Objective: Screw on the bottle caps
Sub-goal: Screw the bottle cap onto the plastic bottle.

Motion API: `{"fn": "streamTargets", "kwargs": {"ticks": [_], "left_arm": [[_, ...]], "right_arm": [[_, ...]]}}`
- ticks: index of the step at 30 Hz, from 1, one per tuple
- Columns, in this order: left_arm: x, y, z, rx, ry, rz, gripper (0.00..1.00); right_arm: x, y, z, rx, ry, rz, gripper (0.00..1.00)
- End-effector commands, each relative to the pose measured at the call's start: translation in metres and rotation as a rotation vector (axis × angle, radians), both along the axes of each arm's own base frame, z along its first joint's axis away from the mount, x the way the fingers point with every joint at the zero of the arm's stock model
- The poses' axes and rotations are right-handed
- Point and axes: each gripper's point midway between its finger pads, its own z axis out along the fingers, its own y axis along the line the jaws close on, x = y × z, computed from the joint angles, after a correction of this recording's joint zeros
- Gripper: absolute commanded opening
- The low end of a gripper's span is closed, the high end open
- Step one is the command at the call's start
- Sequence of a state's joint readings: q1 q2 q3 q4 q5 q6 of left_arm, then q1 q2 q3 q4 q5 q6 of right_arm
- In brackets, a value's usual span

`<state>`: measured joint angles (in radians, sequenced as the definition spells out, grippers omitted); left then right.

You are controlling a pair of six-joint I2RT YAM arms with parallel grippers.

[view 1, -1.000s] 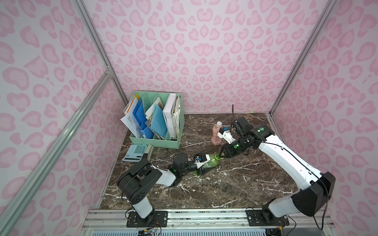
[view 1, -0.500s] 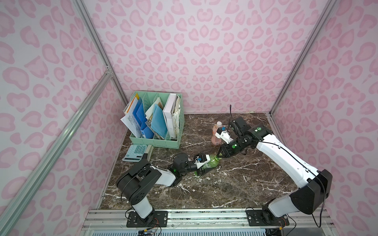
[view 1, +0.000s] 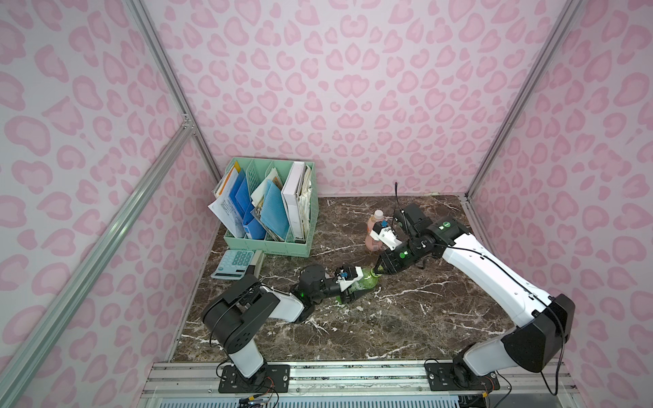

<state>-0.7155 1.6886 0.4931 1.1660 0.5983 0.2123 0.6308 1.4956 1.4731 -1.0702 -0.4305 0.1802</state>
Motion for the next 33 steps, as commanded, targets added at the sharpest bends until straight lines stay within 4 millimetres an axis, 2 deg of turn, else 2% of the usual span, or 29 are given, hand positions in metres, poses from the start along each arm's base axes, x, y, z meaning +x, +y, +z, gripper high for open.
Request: {"fn": "streamTargets", "kwargs": {"ticks": [1, 11, 16, 25, 33], "left_arm": [[0.001, -0.001, 0.014, -0.04, -0.038, -0.002, 0.65], [-0.008, -0.005, 0.015, -0.03, -0.066, -0.039, 0.64], [-0.012, -0.005, 0.018, -0.045, -0.073, -0.055, 0.64], [-0.005, -0.001, 0.035, -0.15, -0.06, 0.0, 0.64], [-0.004, 0.0, 0.041, -0.163, -0.067, 0.016, 0.64]], "right_arm": [[-0.006, 0.005, -0.001, 0.013, 0.033, 0.016, 0.29], [-0.007, 0.009, -0.006, -0.021, 0.048, 0.052, 0.29], [-0.01, 0.014, -0.005, 0.023, 0.074, 0.084, 0.29], [-0.002, 0.012, -0.002, 0.08, 0.076, 0.069, 0.29], [0.002, 0.012, 0.0, 0.075, 0.073, 0.048, 0.34]]}}
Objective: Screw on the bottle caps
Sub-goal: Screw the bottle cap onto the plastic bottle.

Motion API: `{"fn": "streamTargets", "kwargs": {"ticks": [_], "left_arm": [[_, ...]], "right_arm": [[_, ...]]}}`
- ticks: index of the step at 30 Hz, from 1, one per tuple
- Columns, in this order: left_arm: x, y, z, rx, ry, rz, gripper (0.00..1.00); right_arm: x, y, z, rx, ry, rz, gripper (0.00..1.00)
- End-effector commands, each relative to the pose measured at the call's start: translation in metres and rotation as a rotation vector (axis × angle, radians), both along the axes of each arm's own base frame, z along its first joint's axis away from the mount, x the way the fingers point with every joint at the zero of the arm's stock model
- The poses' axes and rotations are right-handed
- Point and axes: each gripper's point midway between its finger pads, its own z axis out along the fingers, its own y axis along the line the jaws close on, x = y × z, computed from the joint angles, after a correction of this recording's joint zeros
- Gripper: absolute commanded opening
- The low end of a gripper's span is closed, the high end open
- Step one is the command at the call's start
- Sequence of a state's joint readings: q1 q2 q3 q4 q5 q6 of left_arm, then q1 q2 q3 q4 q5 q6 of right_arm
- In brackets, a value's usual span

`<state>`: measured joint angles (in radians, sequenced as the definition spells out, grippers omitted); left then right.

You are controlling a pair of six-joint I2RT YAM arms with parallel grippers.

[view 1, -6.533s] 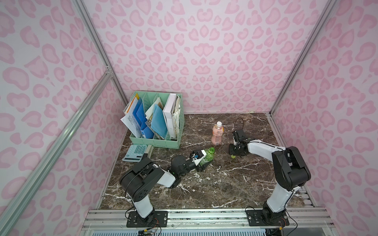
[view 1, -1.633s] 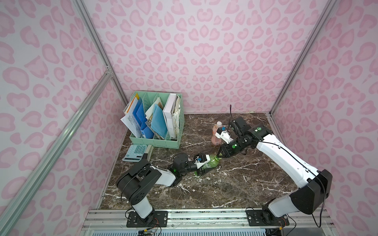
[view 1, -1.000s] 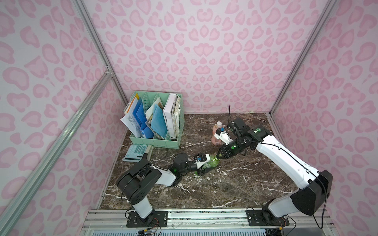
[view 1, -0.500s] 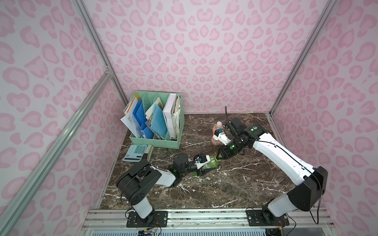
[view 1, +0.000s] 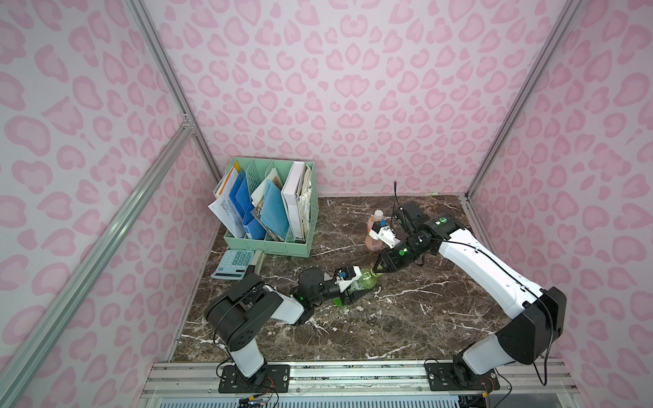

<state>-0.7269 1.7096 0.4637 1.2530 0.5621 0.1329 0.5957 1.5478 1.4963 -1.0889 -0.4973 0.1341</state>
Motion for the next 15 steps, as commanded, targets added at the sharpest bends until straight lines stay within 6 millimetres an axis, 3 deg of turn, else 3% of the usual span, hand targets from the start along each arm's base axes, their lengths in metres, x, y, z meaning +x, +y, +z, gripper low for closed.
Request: {"fn": "streamTargets", "kwargs": {"ticks": [1, 7, 15], "left_arm": [[-0.003, -0.002, 0.041, -0.117, -0.115, -0.01, 0.64], [-0.002, -0.003, 0.038, -0.111, -0.107, -0.009, 0.64], [-0.001, -0.003, 0.038, -0.111, -0.101, -0.008, 0.64]], "right_arm": [[-0.003, 0.01, 0.008, 0.055, 0.019, 0.016, 0.34], [0.0, 0.01, 0.016, 0.057, 0.001, 0.002, 0.37], [0.003, 0.01, 0.025, 0.067, -0.026, -0.008, 0.51]]}}
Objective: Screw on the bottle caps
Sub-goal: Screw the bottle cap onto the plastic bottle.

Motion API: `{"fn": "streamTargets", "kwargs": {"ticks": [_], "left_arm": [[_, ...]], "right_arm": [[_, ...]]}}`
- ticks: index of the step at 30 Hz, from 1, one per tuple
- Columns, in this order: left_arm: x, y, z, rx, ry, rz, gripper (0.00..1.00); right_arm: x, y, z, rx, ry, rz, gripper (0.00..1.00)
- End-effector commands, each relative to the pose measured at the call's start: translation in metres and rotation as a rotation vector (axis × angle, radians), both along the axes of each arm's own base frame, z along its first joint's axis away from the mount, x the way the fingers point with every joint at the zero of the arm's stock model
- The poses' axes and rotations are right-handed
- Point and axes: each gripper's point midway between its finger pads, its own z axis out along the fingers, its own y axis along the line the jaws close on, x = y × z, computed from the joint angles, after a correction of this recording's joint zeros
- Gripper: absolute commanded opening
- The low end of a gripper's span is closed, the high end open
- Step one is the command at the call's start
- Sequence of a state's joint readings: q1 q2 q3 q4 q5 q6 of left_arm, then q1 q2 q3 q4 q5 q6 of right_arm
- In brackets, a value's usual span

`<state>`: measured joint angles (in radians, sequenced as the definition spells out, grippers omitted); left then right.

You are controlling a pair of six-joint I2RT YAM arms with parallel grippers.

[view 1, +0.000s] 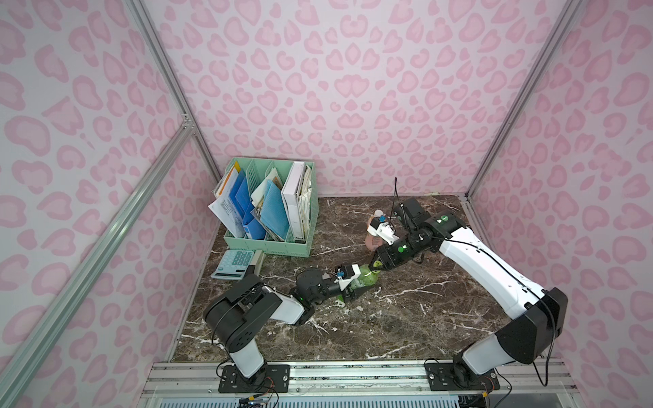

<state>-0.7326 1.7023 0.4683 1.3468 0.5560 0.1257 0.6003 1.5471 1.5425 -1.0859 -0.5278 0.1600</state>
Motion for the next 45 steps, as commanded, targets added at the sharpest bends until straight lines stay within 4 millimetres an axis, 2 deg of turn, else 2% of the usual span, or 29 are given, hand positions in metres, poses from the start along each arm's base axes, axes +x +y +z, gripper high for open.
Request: {"fn": "streamTargets", "kwargs": {"ticks": [1, 7, 11, 14, 16, 19, 23, 30, 38, 45], "left_arm": [[-0.001, -0.001, 0.012, -0.038, -0.028, -0.01, 0.64], [0.003, -0.003, 0.01, -0.046, -0.003, -0.001, 0.64], [0.008, -0.003, 0.012, -0.064, 0.029, 0.021, 0.64], [0.011, -0.003, 0.021, -0.089, 0.039, 0.027, 0.64], [0.012, -0.002, 0.025, -0.099, 0.038, 0.037, 0.64], [0.014, 0.0, 0.03, -0.113, 0.04, 0.056, 0.64], [0.018, 0.0, 0.038, -0.14, 0.056, 0.072, 0.64], [0.016, 0.0, 0.06, -0.189, 0.052, 0.054, 0.64], [0.014, -0.002, 0.067, -0.201, 0.05, 0.031, 0.64], [0.015, -0.001, 0.071, -0.21, 0.05, 0.033, 0.64]], "right_arm": [[0.003, 0.002, 0.009, 0.02, -0.024, -0.004, 0.53], [0.018, 0.005, 0.044, 0.105, -0.128, -0.049, 0.64], [0.036, -0.008, 0.064, 0.177, -0.201, -0.14, 0.66], [0.048, -0.026, 0.072, 0.266, -0.239, -0.231, 0.61], [0.047, -0.032, 0.074, 0.343, -0.254, -0.258, 0.56], [0.038, -0.029, 0.08, 0.426, -0.273, -0.236, 0.48], [0.031, -0.024, 0.094, 0.515, -0.284, -0.221, 0.45], [0.024, -0.021, 0.086, 0.57, -0.257, -0.214, 0.41], [0.027, -0.017, 0.094, 0.602, -0.263, -0.208, 0.39], [0.023, -0.007, 0.081, 0.574, -0.246, -0.185, 0.37]]}}
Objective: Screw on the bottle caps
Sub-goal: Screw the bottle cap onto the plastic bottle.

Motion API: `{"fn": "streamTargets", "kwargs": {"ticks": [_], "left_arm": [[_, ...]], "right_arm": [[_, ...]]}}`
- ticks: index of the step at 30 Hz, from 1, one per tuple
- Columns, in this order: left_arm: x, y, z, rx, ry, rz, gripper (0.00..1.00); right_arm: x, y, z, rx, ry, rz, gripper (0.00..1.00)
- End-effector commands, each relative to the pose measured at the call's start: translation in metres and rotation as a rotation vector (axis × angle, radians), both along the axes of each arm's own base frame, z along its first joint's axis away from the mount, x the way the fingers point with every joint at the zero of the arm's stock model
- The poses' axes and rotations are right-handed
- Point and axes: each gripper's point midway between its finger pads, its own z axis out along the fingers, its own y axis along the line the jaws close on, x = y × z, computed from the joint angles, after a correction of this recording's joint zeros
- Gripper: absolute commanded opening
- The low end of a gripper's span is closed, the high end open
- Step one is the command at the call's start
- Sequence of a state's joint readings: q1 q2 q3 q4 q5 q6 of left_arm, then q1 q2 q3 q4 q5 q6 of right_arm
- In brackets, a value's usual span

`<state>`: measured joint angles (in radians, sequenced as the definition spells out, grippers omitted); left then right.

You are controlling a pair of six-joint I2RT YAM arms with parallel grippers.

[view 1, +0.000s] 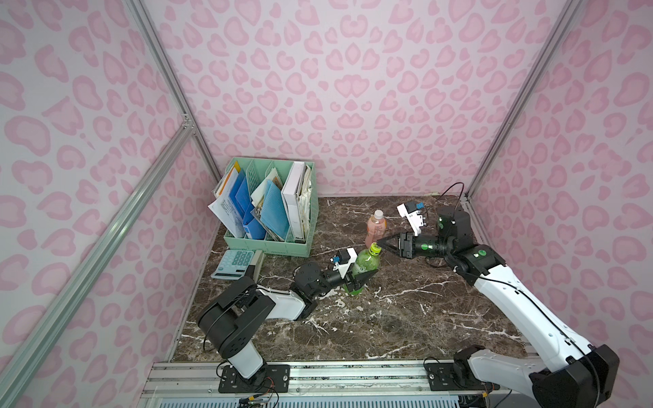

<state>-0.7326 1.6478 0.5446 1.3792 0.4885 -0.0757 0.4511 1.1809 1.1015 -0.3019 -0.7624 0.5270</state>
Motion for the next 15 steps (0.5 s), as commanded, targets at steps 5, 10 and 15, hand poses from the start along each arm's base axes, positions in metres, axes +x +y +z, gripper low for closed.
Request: {"fn": "streamTargets", "kwargs": {"ticks": [5, 10, 15], "left_arm": [[-0.002, 0.002, 0.019, -0.051, -0.021, -0.007, 0.64], [-0.005, 0.003, 0.024, -0.064, -0.018, -0.014, 0.63], [-0.005, 0.003, 0.025, -0.064, -0.018, -0.016, 0.64]], "right_arm": [[-0.001, 0.001, -0.005, 0.0, -0.021, -0.001, 0.35], [0.0, 0.001, -0.008, 0.005, -0.01, -0.005, 0.34], [0.0, -0.002, 0.004, -0.009, -0.052, -0.012, 0.39]]}}
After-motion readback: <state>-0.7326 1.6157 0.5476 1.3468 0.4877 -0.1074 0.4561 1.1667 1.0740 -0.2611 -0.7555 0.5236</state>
